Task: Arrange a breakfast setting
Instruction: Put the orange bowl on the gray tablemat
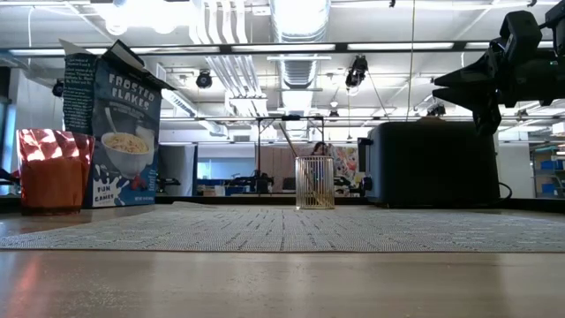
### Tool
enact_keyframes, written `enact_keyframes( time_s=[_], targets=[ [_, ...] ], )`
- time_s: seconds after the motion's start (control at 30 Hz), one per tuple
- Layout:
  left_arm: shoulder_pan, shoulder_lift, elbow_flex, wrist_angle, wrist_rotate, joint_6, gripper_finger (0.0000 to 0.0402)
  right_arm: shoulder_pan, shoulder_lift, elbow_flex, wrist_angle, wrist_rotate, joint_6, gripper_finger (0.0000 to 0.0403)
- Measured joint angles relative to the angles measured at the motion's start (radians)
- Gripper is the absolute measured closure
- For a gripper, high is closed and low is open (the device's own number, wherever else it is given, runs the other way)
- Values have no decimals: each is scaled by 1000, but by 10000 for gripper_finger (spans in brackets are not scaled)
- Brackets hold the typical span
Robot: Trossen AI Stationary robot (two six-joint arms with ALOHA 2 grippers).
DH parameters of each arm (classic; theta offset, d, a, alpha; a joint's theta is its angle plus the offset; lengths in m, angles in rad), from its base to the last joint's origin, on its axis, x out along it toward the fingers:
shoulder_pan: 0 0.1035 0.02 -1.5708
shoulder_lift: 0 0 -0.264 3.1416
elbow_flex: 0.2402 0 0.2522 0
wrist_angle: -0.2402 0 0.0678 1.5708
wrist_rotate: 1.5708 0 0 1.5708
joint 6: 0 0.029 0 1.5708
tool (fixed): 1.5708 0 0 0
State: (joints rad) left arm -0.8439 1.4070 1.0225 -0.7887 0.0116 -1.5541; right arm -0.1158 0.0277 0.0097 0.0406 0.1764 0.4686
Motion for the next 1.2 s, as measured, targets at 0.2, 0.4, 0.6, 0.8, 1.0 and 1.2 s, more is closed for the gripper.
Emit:
enact_keyframes(
  time_s=[0.2,0.4,0.6,0.8,1.0,1.2],
  targets=[
    [-48,86,28,48,-1,-25,111,0,0,0,0,0,0,312],
    [-71,184,78,50,-1,16,111,0,0,0,0,0,0,312],
    [-72,254,96,28,-3,74,111,0,0,0,0,0,0,312],
    [-76,262,96,-45,-29,79,111,0,0,0,0,0,0,312],
    [-80,254,96,-65,-53,100,120,0,0,0,0,0,0,312],
    [-81,254,96,-82,-53,105,187,0,0,0,0,0,0,312]
  ],
)
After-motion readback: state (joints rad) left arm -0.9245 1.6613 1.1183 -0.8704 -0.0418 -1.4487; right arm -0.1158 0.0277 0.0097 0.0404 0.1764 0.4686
